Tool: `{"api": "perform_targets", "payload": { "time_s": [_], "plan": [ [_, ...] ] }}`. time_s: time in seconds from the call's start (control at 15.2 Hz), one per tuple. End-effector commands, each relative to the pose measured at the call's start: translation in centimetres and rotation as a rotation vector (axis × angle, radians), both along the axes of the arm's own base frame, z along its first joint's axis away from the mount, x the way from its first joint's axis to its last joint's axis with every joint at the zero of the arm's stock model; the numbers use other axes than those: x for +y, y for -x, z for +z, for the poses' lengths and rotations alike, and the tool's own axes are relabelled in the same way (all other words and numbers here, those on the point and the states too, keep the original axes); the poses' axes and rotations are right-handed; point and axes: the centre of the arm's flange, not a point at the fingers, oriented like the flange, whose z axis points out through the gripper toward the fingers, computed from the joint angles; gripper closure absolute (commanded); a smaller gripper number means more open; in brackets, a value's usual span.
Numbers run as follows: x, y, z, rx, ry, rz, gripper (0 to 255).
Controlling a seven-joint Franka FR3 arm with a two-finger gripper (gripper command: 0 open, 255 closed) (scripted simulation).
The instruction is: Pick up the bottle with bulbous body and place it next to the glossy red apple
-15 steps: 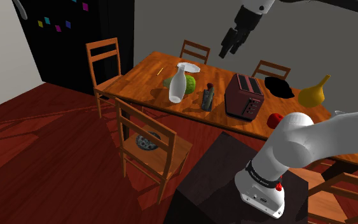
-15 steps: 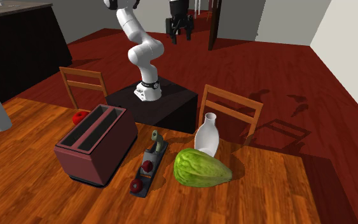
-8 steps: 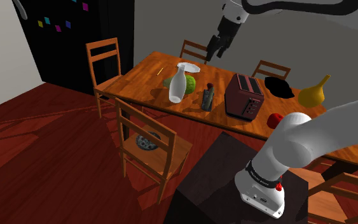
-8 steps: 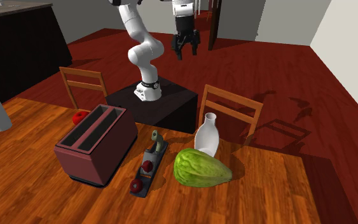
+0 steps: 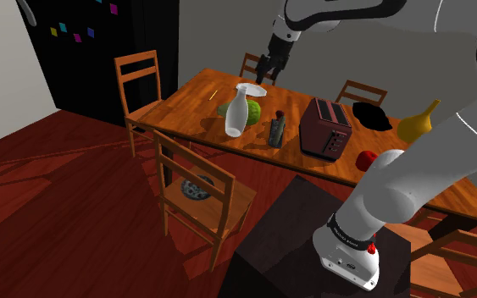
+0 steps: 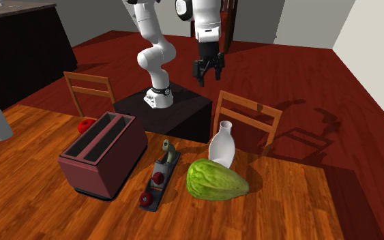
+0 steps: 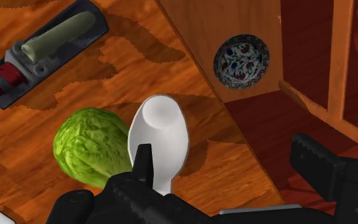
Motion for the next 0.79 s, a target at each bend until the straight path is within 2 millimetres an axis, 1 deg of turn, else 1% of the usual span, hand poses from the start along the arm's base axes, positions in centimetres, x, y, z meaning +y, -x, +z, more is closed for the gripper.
{"api": "perform_targets", "payload": {
  "time_s": [0.0, 0.66, 0.73],
  "plan": [
    [-1.2, -1.9, -1.3, 0.005, -0.003, -0.004, 0],
    [-7.1, -11.9, -8.3, 0.031, -0.022, -0.022, 0],
    [-7.2, -12.1, -8.5, 0.031, -0.022, -0.023, 0]
  ]
}}
